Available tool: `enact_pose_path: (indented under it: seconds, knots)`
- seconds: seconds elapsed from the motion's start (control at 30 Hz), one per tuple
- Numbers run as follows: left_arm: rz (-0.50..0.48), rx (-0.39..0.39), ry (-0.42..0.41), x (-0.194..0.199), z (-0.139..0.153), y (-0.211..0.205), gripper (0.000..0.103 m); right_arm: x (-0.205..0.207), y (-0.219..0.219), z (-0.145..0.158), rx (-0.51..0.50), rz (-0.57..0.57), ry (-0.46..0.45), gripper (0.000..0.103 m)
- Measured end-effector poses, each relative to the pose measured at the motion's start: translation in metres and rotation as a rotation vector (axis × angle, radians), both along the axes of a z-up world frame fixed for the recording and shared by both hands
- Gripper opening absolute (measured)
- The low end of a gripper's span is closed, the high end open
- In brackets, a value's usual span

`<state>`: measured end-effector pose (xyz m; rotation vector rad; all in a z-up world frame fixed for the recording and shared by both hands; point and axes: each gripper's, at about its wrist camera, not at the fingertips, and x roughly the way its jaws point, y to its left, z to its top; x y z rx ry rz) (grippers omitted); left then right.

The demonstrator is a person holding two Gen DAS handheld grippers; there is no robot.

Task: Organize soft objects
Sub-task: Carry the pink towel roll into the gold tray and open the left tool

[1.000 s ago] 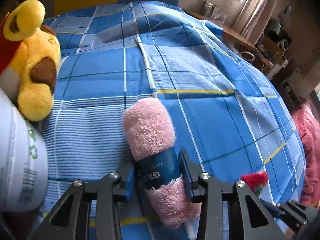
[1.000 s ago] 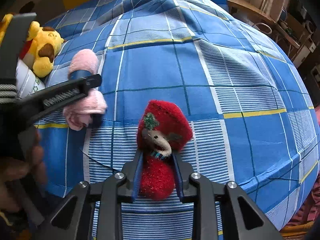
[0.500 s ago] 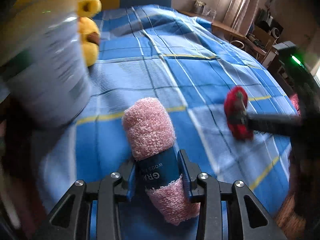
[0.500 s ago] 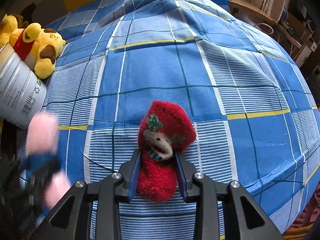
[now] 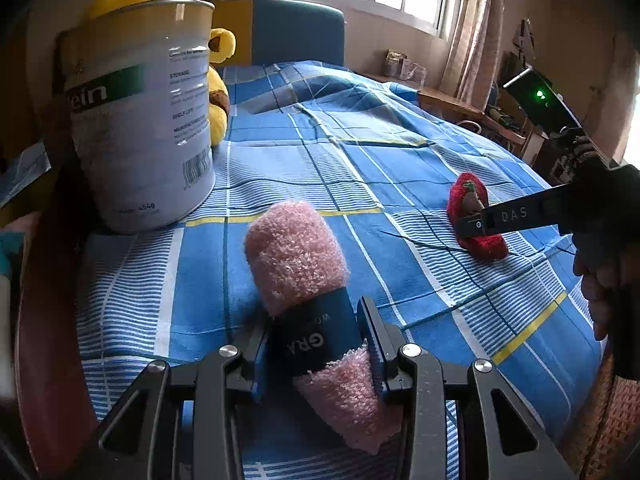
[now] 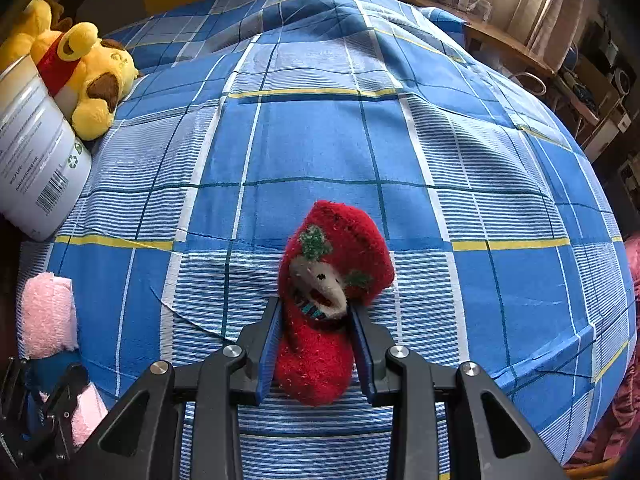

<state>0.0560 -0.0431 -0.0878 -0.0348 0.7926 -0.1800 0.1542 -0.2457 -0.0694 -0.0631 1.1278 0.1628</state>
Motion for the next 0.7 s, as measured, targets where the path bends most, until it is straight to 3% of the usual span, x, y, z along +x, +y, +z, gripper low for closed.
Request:
enact_pose_path:
  seconds: [0.7]
  knots:
    - [-0.004,-0.041,-0.001,0.001,-0.001,0.004,0.044,-0.005,0.009,-0.001,-0.072,0.037,-0.045,0.035]
